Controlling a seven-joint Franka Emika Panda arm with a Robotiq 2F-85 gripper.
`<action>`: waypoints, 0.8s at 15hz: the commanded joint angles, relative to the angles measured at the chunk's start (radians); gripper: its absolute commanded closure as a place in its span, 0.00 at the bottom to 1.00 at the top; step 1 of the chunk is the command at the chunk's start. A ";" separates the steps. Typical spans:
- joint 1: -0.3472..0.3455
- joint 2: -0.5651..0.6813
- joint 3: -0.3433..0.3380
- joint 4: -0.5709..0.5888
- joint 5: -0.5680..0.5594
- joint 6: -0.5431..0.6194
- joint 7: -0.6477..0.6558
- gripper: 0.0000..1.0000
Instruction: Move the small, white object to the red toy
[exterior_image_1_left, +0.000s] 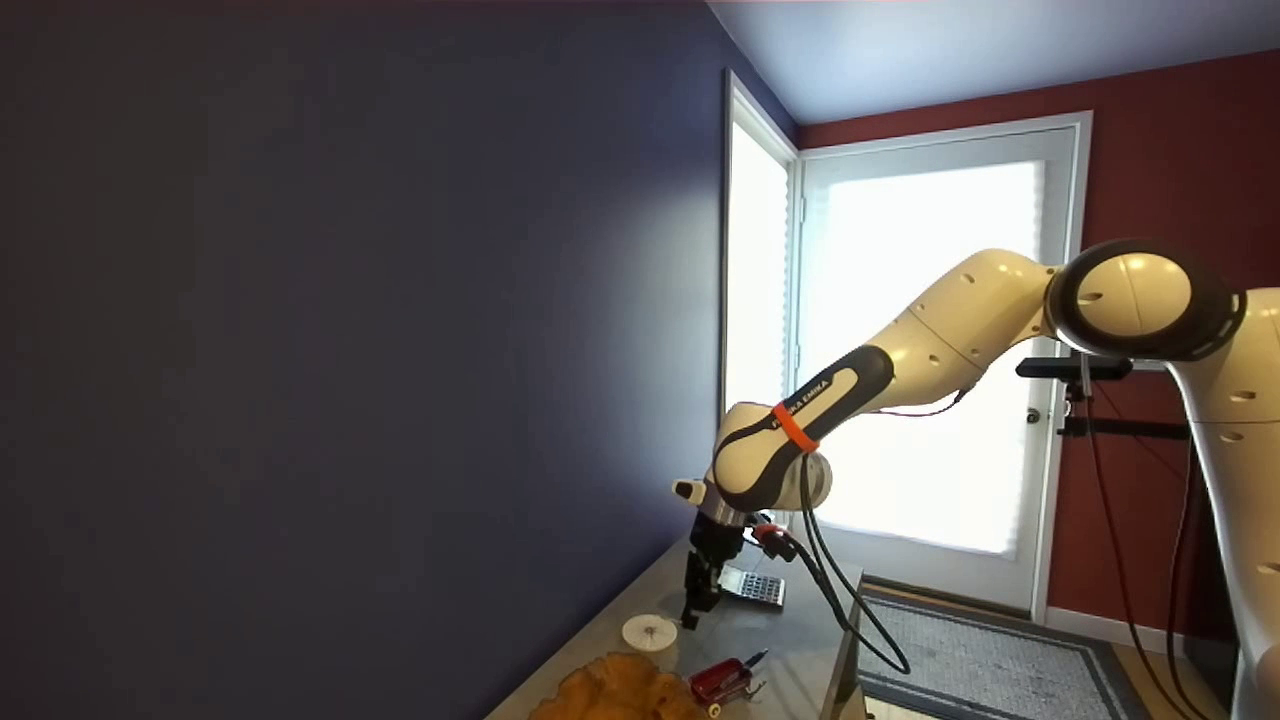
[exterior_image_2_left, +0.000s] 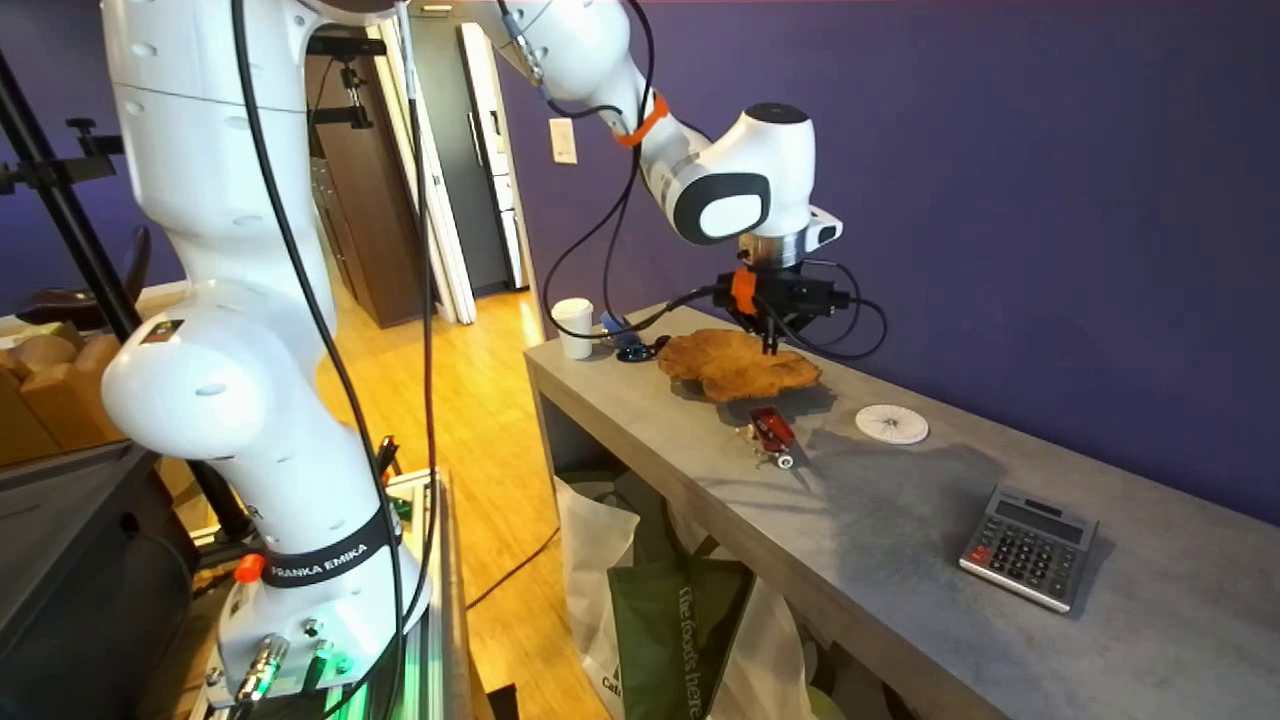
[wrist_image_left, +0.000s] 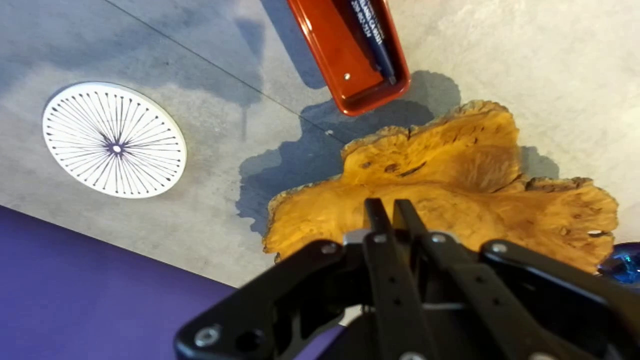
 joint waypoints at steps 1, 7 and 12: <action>0.015 -0.001 -0.014 0.001 0.005 -0.003 -0.001 0.92; 0.009 0.025 -0.068 0.032 0.007 0.012 0.139 0.98; -0.007 0.047 -0.110 0.037 0.006 0.034 0.266 0.98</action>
